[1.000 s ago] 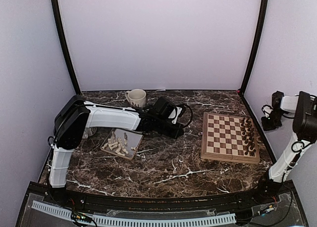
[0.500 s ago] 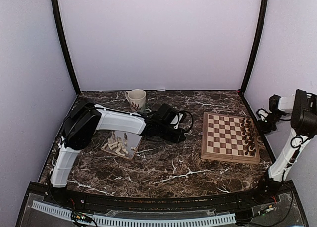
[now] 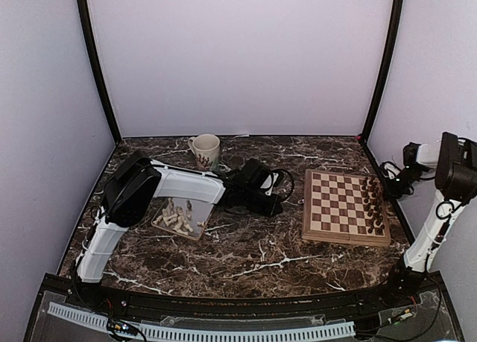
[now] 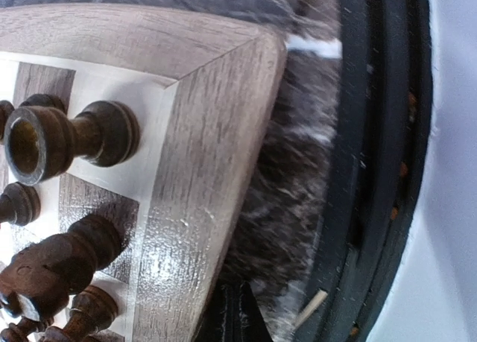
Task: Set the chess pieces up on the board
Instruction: Move the chessboard to the center of the board.
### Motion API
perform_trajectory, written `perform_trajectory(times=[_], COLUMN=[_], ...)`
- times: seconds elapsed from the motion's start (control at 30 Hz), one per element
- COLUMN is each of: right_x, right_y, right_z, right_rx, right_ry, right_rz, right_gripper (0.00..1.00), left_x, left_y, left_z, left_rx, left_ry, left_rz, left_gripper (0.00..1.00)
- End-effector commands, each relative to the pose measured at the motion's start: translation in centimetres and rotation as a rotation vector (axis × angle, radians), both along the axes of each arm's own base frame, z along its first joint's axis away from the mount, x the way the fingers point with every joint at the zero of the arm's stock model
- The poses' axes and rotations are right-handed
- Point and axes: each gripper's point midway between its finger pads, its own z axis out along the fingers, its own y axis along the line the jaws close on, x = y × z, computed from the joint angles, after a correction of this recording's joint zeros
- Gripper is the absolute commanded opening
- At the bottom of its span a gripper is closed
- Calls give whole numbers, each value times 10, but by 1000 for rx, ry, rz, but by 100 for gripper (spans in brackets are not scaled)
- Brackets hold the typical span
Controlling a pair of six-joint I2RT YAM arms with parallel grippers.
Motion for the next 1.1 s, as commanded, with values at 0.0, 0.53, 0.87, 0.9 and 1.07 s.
perform_trajectory(times=[0.0,0.53,0.87,0.9,1.07], right_x=[4,8,-2,-3,-4], right_y=[33,106,149,152,162], right_z=[-2,3,5,6,8], right_rx=[92,129,136,137,144], right_ry=[18,42,65,66,63], right_rz=[74,221,310,316,334], right_gripper=[0,0,0,0,0], left_x=[-3,-23,-27,-28,-27], left_y=[-9,49,92,94,101], left_z=[9,-8,13,15,26], left_rx=[-15,163,241,241,230], left_ry=[-11,-37,-80,-85,-110], left_rz=[-11,3,97,103,121], left_gripper=[0,0,0,0,0])
